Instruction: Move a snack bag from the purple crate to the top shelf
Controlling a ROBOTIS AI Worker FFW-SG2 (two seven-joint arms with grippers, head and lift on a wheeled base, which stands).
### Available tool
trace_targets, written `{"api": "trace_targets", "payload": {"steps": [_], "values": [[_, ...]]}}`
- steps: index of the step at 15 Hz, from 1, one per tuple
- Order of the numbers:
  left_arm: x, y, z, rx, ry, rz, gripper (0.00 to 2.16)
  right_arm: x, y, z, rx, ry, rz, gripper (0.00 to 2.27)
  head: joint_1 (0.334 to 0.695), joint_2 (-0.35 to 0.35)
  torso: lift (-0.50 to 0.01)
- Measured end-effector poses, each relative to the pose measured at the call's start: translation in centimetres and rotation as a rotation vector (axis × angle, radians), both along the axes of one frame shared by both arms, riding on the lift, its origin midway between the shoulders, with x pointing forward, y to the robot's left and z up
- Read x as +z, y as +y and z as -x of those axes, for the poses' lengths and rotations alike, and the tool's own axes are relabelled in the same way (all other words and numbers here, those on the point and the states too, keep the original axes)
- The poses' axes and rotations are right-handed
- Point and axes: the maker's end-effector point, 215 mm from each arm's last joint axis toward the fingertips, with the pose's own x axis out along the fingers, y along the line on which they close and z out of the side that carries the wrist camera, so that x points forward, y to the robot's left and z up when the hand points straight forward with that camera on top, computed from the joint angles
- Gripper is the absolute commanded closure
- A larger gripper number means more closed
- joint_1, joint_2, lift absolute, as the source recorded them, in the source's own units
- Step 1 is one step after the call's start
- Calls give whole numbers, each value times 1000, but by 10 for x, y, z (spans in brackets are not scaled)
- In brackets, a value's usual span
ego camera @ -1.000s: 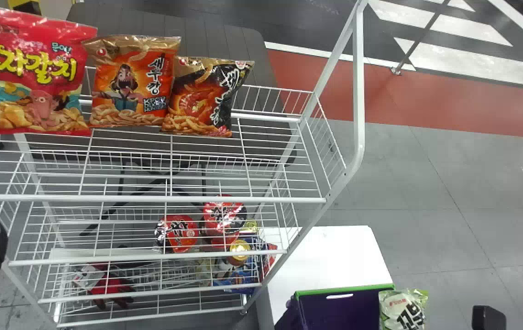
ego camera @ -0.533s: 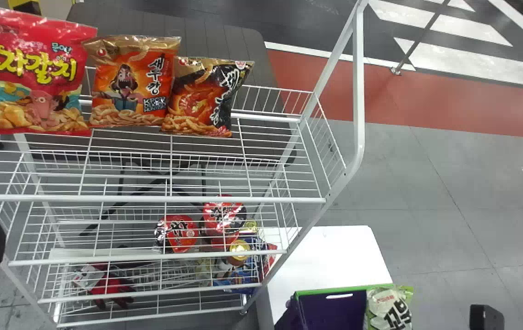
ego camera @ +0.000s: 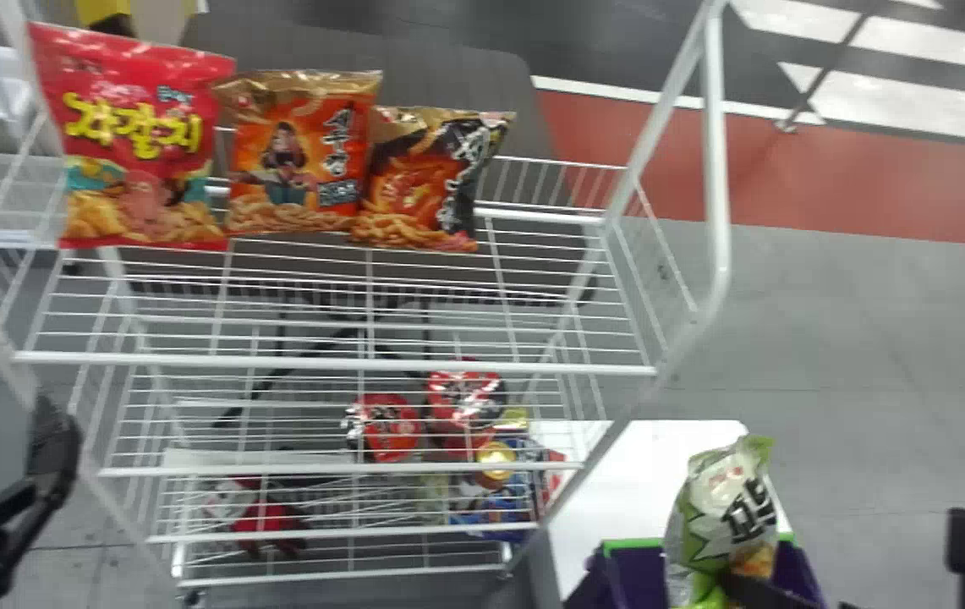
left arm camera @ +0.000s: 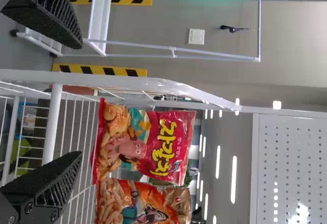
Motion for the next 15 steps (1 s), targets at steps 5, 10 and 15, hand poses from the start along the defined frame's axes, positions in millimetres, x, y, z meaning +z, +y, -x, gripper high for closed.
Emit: {"api": "trace_targets", "payload": {"steps": [5, 10, 15], "values": [[1, 1, 5, 6, -7, 0, 63, 64, 64, -27, 155, -132, -6, 2037, 695, -64, 2], [4, 5, 9, 17, -17, -1, 63, 104, 103, -48, 229, -226, 33, 2037, 695, 33, 2], [3, -2, 10, 11, -17, 0, 63, 175, 126, -121, 219, -560, 186, 2034, 695, 59, 2]]}}
